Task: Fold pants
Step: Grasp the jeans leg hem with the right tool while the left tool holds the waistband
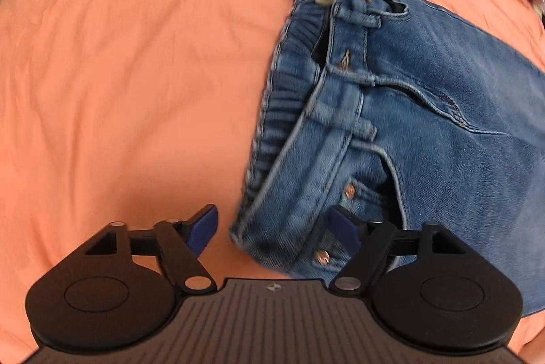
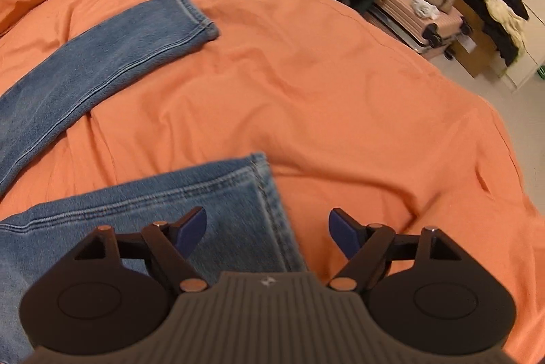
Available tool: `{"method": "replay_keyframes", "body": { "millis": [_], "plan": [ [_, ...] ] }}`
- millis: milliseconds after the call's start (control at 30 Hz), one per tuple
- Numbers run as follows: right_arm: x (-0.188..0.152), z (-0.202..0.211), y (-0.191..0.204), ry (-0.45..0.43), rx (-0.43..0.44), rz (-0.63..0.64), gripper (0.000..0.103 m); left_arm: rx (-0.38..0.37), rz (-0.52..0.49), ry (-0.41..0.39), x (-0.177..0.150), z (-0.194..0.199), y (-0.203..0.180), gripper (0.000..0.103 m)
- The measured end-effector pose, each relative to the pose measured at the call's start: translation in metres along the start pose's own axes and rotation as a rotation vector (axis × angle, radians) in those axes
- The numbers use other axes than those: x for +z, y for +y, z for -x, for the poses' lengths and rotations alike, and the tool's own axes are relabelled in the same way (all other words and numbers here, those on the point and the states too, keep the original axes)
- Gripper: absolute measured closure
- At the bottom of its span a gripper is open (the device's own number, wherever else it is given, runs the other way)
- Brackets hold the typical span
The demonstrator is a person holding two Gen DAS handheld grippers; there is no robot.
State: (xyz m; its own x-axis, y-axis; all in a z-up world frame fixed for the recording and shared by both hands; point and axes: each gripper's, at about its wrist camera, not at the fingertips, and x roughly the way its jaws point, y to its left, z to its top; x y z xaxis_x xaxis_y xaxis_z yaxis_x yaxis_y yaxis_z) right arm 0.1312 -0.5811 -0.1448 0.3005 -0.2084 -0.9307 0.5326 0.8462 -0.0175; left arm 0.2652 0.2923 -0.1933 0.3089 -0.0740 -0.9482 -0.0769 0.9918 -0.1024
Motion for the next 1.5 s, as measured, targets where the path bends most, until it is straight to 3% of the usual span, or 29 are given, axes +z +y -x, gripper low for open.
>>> {"method": "replay_keyframes", "body": {
  "millis": [67, 233, 367, 500, 633, 767, 967, 1067, 1367, 1500],
  "plan": [
    [-0.009, 0.005, -0.004, 0.006, -0.004, -0.004, 0.025, 0.039, 0.013, -0.028, -0.004, 0.002, -0.003, 0.04],
    [-0.038, 0.012, -0.018, 0.04, -0.005, -0.028, 0.023, 0.261, -0.122, -0.034, -0.003, 0.005, -0.043, 0.054],
    [-0.058, 0.017, -0.034, 0.033, 0.006, -0.062, 0.023, 0.41, -0.2, 0.029, -0.004, -0.028, -0.064, 0.054],
    [-0.072, 0.03, -0.043, 0.02, 0.029, -0.001, 0.023, 0.475, -0.233, 0.023, -0.004, -0.033, -0.074, 0.046],
    [-0.079, 0.034, -0.046, 0.02, 0.057, 0.071, 0.03, 0.52, -0.349, -0.023, -0.014, -0.014, -0.083, 0.038],
    [-0.085, 0.041, -0.028, -0.009, 0.068, 0.313, 0.049, 0.527, -0.478, -0.082, -0.031, 0.009, -0.097, 0.037],
    [-0.108, 0.046, 0.002, -0.04, 0.079, 0.671, 0.049, 0.483, -0.72, -0.128, -0.065, 0.026, -0.124, 0.035],
    [-0.12, 0.043, 0.011, -0.046, 0.071, 0.789, 0.049, 0.488, -0.847, -0.143, -0.086, 0.025, -0.137, 0.028],
    [-0.141, 0.021, 0.03, -0.091, 0.043, 1.125, 0.049, 0.516, -1.152, -0.113, -0.132, -0.011, -0.164, 0.026],
    [-0.144, 0.008, 0.038, -0.087, 0.018, 1.198, 0.049, 0.563, -1.218, -0.085, -0.142, -0.031, -0.159, 0.024]
  ]
}}
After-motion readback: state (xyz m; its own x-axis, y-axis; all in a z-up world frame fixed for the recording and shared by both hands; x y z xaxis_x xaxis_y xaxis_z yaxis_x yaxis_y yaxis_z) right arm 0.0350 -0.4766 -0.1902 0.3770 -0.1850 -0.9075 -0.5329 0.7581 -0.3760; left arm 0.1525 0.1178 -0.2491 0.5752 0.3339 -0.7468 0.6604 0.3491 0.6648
